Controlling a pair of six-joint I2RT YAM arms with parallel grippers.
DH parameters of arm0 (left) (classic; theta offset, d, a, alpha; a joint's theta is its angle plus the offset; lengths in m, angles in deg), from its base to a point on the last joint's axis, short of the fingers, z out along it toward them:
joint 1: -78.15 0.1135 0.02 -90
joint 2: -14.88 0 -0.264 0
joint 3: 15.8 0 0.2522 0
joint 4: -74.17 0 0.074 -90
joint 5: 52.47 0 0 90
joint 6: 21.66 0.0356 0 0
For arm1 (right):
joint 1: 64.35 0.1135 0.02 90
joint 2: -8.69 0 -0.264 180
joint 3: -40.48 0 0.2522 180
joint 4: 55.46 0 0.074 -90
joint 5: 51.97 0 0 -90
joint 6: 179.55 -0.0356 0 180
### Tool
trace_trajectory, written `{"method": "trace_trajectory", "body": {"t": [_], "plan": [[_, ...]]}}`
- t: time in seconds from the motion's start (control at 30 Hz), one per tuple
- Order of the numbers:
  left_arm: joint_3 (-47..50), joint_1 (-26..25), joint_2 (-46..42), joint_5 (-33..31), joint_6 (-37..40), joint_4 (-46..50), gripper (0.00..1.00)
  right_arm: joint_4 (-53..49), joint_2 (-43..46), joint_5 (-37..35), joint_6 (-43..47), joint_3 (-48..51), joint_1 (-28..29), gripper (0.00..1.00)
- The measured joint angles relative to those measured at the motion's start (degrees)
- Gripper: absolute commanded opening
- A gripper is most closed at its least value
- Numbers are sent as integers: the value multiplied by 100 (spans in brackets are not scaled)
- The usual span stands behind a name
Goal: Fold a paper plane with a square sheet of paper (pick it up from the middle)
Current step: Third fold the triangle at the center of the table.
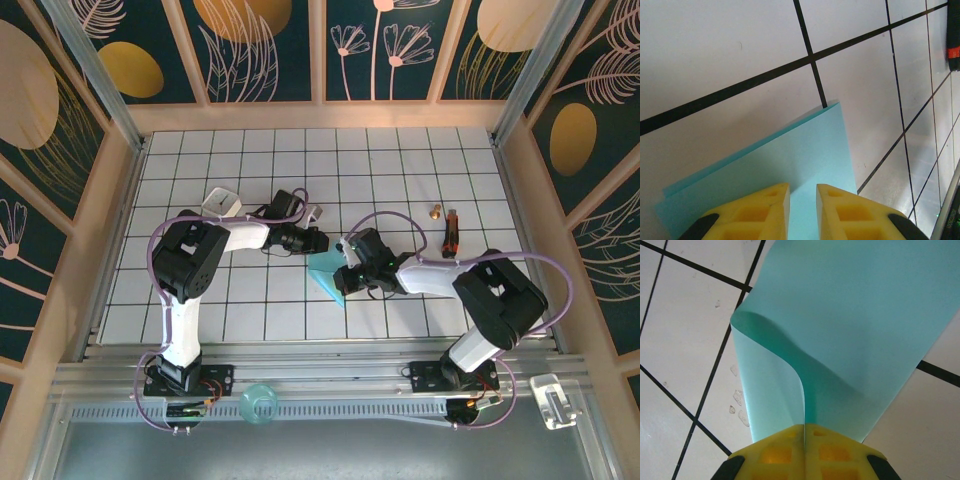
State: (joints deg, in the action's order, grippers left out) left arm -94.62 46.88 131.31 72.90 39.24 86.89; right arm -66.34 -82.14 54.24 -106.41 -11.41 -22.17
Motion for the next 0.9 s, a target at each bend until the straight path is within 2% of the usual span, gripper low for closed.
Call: {"method": "trace_trajectory", "body": {"t": [0.9], "plan": [[-11,-2,0,17,-4,0,25,13,-90,-2,2,0,-20,2]]}}
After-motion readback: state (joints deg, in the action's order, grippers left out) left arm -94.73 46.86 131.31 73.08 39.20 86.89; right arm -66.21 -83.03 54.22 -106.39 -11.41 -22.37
